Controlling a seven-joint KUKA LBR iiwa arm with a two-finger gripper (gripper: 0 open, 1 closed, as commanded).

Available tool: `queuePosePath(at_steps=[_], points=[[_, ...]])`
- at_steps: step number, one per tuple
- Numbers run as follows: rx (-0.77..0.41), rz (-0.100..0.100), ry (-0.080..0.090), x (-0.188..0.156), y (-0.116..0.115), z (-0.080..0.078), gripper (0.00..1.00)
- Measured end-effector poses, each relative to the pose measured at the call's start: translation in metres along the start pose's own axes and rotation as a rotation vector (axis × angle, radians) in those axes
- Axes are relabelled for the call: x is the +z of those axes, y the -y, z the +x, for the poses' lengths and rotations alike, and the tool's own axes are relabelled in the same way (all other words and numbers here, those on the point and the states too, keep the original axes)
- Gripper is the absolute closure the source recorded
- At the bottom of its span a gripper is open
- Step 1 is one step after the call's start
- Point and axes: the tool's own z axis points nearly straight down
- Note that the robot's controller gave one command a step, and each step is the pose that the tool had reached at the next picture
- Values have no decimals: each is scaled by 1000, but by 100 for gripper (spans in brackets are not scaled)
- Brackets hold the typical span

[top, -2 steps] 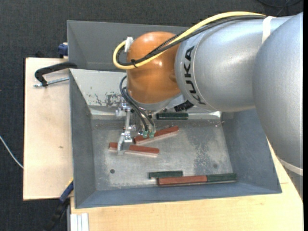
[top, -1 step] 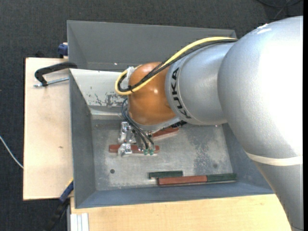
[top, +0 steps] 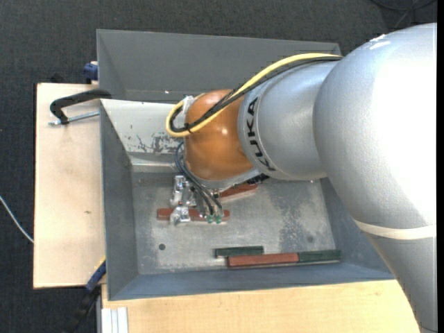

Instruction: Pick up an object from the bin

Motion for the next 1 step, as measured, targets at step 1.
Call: queuePosePath(at_steps=[1], points=[[49, 0, 7, -164, -20, -11, 100]])
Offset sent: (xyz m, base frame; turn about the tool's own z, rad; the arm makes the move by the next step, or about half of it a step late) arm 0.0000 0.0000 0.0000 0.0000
